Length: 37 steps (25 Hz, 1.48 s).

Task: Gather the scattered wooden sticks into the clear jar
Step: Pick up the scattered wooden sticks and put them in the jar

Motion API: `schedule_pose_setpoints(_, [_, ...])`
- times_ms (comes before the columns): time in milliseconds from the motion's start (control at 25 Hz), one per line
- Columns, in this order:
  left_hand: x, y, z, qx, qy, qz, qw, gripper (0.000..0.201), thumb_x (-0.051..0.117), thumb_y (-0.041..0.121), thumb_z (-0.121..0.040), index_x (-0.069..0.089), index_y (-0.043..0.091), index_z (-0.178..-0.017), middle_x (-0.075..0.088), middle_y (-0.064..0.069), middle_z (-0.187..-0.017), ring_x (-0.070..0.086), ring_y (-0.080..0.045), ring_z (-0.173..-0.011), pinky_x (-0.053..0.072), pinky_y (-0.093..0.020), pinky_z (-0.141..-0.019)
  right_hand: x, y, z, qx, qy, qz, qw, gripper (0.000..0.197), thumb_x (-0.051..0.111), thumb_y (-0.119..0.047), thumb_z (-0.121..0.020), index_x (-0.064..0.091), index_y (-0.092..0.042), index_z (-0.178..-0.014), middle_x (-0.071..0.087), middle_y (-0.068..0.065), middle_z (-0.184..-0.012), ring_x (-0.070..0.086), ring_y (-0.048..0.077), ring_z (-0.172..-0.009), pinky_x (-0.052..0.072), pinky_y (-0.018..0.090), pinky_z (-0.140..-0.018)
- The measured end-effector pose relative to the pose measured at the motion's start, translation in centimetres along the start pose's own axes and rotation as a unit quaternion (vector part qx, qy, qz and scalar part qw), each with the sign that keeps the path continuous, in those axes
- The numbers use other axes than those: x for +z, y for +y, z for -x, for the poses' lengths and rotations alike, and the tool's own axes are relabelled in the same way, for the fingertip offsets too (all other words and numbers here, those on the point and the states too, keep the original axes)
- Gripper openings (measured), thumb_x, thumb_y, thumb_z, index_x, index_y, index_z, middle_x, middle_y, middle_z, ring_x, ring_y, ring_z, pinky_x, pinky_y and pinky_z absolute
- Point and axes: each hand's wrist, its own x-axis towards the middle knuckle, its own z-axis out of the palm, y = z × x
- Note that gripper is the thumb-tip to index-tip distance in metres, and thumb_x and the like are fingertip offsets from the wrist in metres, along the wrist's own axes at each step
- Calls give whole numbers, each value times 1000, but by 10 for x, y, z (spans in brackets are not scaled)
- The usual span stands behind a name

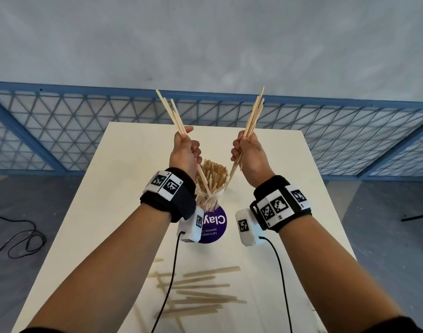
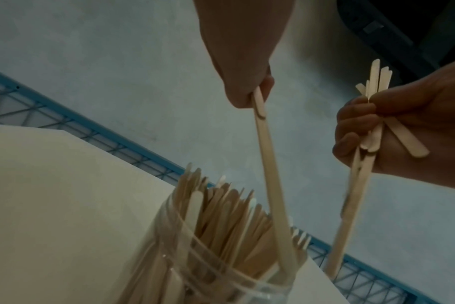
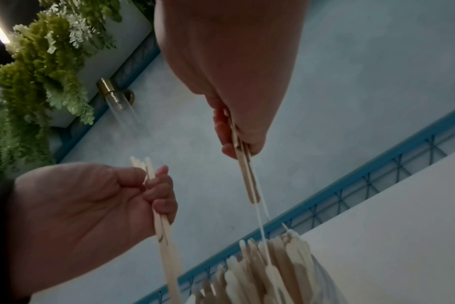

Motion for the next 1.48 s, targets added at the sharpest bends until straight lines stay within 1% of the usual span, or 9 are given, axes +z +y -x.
schedule_pose_setpoints(320, [-1,-13,-26,32,24,6,999,39,19,0,-98,42,24,-78,35,2,-65,34,-10,-57,33,-22,-58,7,19,-31,-34,32,-80,996,33,20,-3,-100,38,-18,-78,33,-1,-67,31,11,-57,34,21,-55])
schedule_pose_setpoints(480, [-12,-44,-19,2,-22,-90,996,39,26,-3,-97,48,23,-77,52,3,-72,55,-11,-73,44,-28,-72,15,55,-23,-41,52,55,996,32,26,-1,-97,41,-20,-77,39,-2,-66,36,12,-57,36,23,-55])
schedule_pose_setpoints(600, [-12,-53,-6,-16,-45,-120,992,36,30,-1,-98,52,18,-77,58,1,-76,63,0,-62,51,-15,-60,16,71,-12,-66,32,197,978,22,30,-6,-98,44,-15,-83,48,-4,-67,45,11,-59,42,28,-60])
schedule_pose_setpoints(720, [-11,-56,0,-2,-53,-137,989,31,33,4,-99,57,18,-86,62,5,-79,62,8,-60,49,-8,-59,22,71,-4,-85,-17,345,935,25,29,-13,-98,52,-4,-99,62,13,-88,58,26,-81,48,38,-75])
schedule_pose_setpoints(880, [-14,-60,2,37,-54,-181,981,28,36,6,-99,61,17,-93,62,9,-83,59,5,-73,47,-11,-72,24,78,6,-179,15,579,796,52,18,-34,-90,58,-5,-110,62,11,-108,49,31,-102,35,40,-85])
schedule_pose_setpoints(1040, [-17,-66,8,53,-49,-240,968,27,42,10,-97,65,9,-110,66,0,-88,60,-11,-81,49,-23,-81,18,84,8,-105,9,650,753,40,30,-33,-97,57,-8,-112,53,8,-120,43,30,-109,31,39,-91])
schedule_pose_setpoints(1240, [-19,-68,15,95,-28,-265,959,28,50,6,-93,66,9,-115,68,-3,-89,61,-14,-82,51,-28,-82,12,80,7,-170,55,568,803,48,39,-37,-83,57,-4,-112,58,14,-113,51,33,-104,42,42,-88])
schedule_pose_setpoints(1400, [-19,-71,16,72,-29,-254,964,26,52,4,-91,69,9,-110,65,-2,-71,55,-8,-63,48,-29,-70,8,64,4,-173,15,293,940,46,52,-16,-86,43,-6,-129,55,9,-116,54,6,-95,43,7,-80])
schedule_pose_setpoints(1480, [-21,-74,17,96,-46,-284,953,27,54,1,-89,69,7,-111,70,-14,-78,54,-9,-65,50,-33,-76,14,56,3,-189,31,185,964,27,43,-11,-93,46,-11,-120,56,3,-102,54,-1,-80,42,4,-70])
